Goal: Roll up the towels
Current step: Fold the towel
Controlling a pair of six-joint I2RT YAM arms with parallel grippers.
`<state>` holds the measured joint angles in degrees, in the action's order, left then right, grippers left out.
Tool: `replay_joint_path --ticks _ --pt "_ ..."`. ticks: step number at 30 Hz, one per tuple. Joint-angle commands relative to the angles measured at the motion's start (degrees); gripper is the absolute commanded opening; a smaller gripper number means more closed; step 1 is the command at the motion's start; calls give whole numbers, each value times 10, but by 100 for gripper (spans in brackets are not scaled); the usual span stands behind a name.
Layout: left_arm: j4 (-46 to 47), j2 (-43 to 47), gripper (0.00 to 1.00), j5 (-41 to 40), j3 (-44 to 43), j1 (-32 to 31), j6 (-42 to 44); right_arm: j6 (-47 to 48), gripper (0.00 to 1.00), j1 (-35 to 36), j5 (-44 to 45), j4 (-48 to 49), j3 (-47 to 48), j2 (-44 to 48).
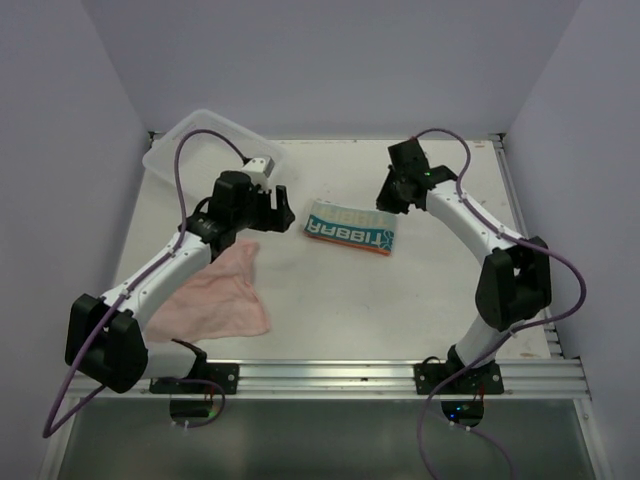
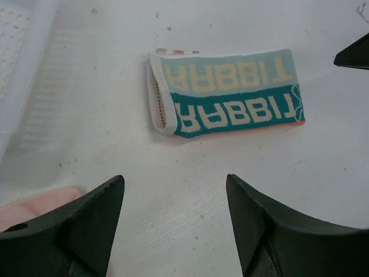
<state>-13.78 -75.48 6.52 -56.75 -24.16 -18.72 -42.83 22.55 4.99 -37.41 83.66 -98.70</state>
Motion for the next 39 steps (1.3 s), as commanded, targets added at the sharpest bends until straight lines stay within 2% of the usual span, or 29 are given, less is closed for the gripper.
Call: replay_joint_path --ticks 1,2,3,6,8,9,10,21,28,39 --pt "37 -10 74 7 -12 -18 -5 29 8 -11 -20 37 -67 42" --pt "37 -15 69 7 -19 -22 -16 33 5 -15 -23 38 -79 46" --pt "39 -20 56 8 -26 -32 -20 39 4 -16 -24 44 -90 52" --pt "56 -47 25 -4 -48 -61 -34 47 0 -19 -31 57 -125 61" --pt "62 -77 13 -5 -68 -76 -41 49 0 -22 -37 62 -140 59" --pt "65 -89 3 -10 -74 -84 -42 52 0 -22 -41 66 -144 57" --pt "68 -112 0 -12 -83 -88 -44 53 0 -22 -44 68 -147 55" --pt "115 -243 0 -53 -115 -90 -37 67 0 -29 -46 73 -126 29" --pt "127 -284 0 -63 -114 -91 -40 70 0 -36 -46 83 -112 -21" --pt "179 -313 0 -131 -60 -90 -67 75 0 -37 -43 121 -140 -88"
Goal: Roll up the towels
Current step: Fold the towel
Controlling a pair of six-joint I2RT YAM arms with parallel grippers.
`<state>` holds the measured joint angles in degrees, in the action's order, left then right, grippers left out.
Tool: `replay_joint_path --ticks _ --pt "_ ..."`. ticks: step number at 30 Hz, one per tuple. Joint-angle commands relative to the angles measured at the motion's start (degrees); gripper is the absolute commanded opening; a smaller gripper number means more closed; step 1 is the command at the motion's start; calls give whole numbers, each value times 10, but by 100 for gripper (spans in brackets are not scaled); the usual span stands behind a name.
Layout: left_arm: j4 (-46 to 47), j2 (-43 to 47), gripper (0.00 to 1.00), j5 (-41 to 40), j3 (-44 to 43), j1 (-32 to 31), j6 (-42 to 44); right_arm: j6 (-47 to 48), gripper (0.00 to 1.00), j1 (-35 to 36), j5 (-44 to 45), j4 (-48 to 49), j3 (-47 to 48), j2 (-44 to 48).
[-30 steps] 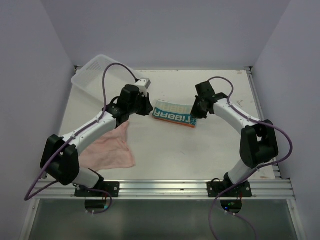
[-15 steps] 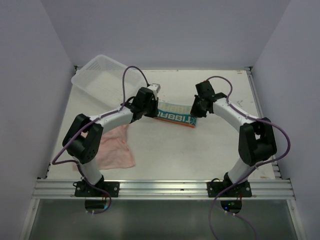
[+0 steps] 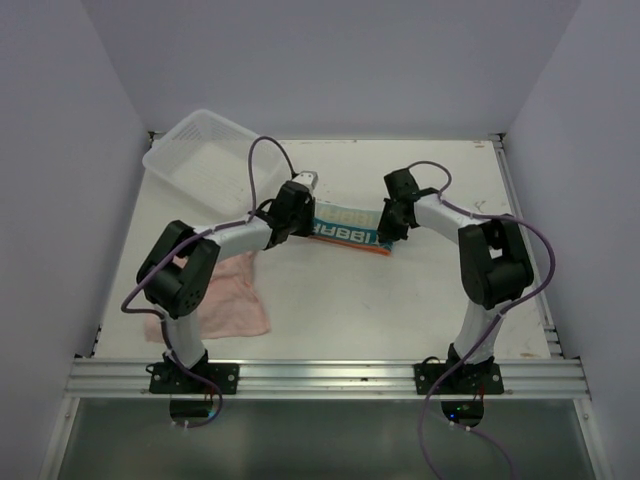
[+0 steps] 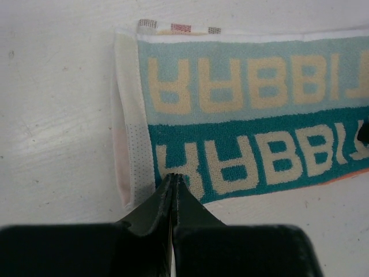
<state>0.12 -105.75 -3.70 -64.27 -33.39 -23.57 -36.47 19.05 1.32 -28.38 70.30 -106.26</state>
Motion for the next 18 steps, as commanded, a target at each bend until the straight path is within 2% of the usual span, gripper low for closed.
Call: replay_joint_path --ticks 1,10,18 --pt "42 -10 0 -35 20 3 -23 11 0 -2 -7 32 -9 -16" --pt "43 -7 0 -40 63 2 -60 15 0 -2 -8 33 -21 -22" --pt "52 32 0 -43 112 3 -69 32 0 -2 -11 35 -39 -21"
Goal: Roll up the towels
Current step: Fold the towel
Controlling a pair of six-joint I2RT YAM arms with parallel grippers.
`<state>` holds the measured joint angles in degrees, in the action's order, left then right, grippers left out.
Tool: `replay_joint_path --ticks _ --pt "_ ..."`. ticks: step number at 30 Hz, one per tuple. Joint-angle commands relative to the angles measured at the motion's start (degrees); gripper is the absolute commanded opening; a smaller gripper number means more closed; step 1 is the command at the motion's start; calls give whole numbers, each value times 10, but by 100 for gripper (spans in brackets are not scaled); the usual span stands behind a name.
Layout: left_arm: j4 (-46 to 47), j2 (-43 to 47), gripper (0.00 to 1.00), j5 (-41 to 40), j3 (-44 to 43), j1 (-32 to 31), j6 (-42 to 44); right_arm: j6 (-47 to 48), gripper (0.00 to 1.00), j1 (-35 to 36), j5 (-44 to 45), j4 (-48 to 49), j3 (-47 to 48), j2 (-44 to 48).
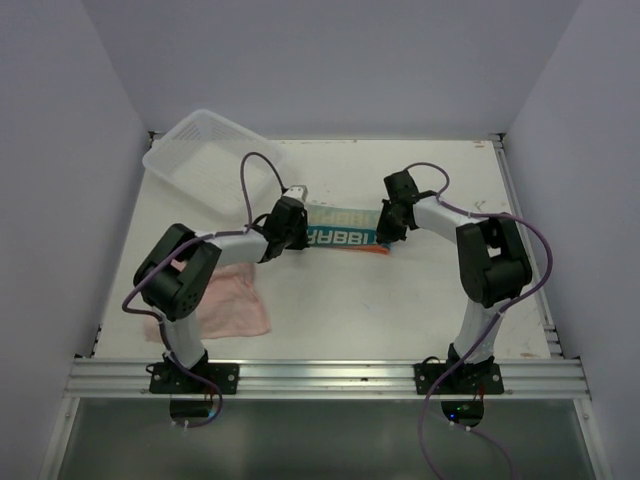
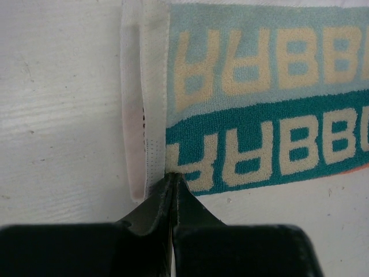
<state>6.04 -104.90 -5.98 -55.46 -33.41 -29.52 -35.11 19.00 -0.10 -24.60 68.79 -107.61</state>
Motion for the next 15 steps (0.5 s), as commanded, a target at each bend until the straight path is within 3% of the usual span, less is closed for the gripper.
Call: replay_joint_path --ticks 1,15 --pt "-6 27 0 -22 26 2 -9 20 0 -2 4 -2 -25 -8" --pt "-9 86 0 -30 36 2 1 36 0 -3 -10 -13 -10 -9"
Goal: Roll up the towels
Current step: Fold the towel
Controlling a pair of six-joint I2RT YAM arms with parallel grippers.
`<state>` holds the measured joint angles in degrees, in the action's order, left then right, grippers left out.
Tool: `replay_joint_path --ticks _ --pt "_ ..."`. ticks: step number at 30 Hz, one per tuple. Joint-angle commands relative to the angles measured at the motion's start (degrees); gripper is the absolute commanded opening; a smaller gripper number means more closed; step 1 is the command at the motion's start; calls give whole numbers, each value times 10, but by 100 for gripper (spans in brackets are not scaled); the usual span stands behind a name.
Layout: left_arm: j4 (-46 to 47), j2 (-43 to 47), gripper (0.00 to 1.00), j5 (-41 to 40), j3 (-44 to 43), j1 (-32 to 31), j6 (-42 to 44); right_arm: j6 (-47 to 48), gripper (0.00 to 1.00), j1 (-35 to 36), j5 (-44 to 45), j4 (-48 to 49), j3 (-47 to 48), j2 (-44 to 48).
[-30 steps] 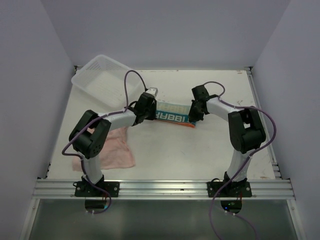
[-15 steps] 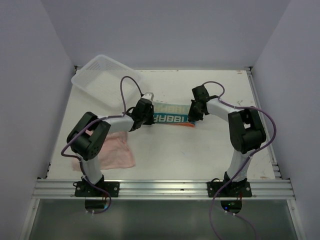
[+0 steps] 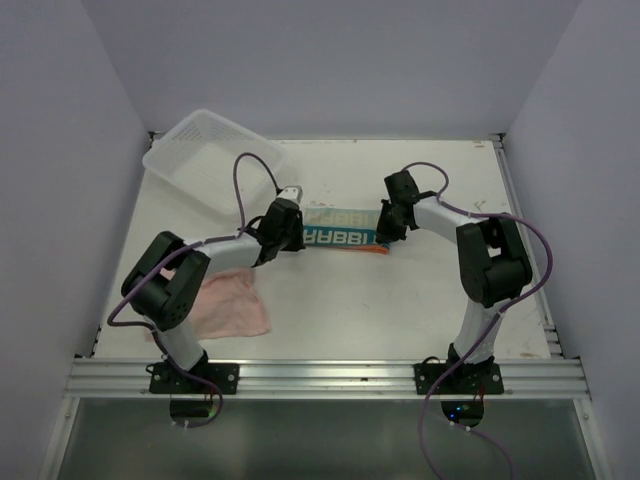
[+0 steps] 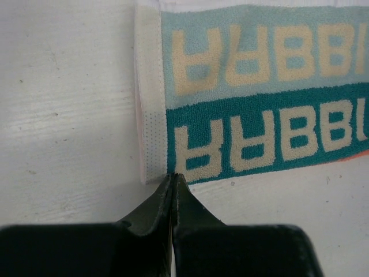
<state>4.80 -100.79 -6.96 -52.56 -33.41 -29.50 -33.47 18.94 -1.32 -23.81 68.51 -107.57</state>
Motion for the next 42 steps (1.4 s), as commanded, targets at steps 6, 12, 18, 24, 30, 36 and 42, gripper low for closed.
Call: replay_joint_path --ticks 6,12,18,24,30,36,42 --pt "21 106 11 -10 1 2 16 28 0 -1 -3 -27 -2 -1" --pt "25 66 0 26 -50 2 35 30 0 -2 -9 -33 10 1" --pt "50 0 0 39 -83 0 39 28 0 -1 -13 -34 13 1" --pt "93 -49 0 37 -101 -2 50 34 0 -1 -14 -35 12 -7" --pt "105 -94 0 35 -109 -3 47 36 0 -1 -18 -30 7 -14" --pt "108 -106 0 14 -89 -3 22 38 0 -1 -21 -27 -3 -13" --pt "84 -107 0 -1 -73 -3 -1 39 0 -1 -24 -19 -24 -4"
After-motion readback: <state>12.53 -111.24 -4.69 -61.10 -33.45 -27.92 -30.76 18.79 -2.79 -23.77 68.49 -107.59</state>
